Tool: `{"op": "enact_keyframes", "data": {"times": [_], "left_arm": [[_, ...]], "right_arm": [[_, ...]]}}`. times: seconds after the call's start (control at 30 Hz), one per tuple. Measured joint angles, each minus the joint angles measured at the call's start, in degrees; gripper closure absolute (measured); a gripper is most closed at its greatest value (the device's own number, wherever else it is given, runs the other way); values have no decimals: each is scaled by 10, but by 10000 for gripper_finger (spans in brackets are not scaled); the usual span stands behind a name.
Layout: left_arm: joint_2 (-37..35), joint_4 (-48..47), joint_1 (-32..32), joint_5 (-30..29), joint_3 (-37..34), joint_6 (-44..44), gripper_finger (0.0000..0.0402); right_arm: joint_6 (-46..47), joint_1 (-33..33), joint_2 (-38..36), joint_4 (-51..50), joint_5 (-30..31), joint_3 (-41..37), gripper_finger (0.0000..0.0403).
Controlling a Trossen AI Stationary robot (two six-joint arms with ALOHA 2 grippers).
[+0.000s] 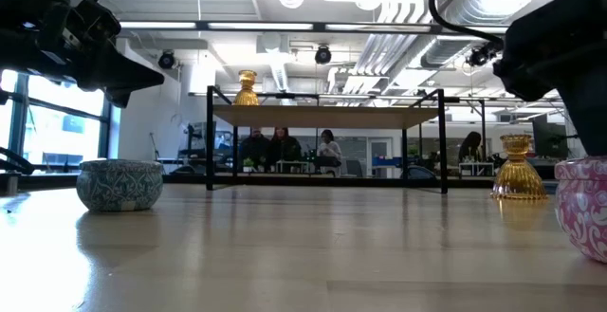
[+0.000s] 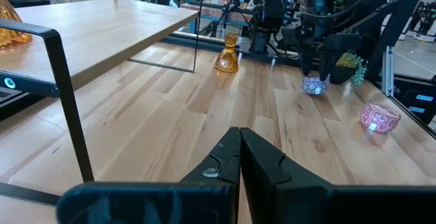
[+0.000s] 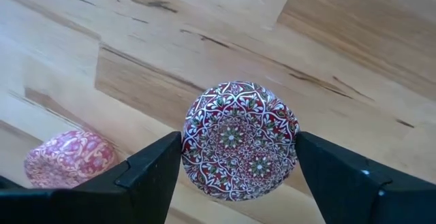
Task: Pick & Place candle stick holders
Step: Put the red white scented candle on the shelf
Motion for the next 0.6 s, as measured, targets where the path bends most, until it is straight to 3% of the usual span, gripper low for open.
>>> {"op": "enact_keyframes", "data": {"times": [0.6], "left_arm": [[0,0,0,0,0,0,399]], "right_arm": [[23,12,0,18,30,0,120]]}}
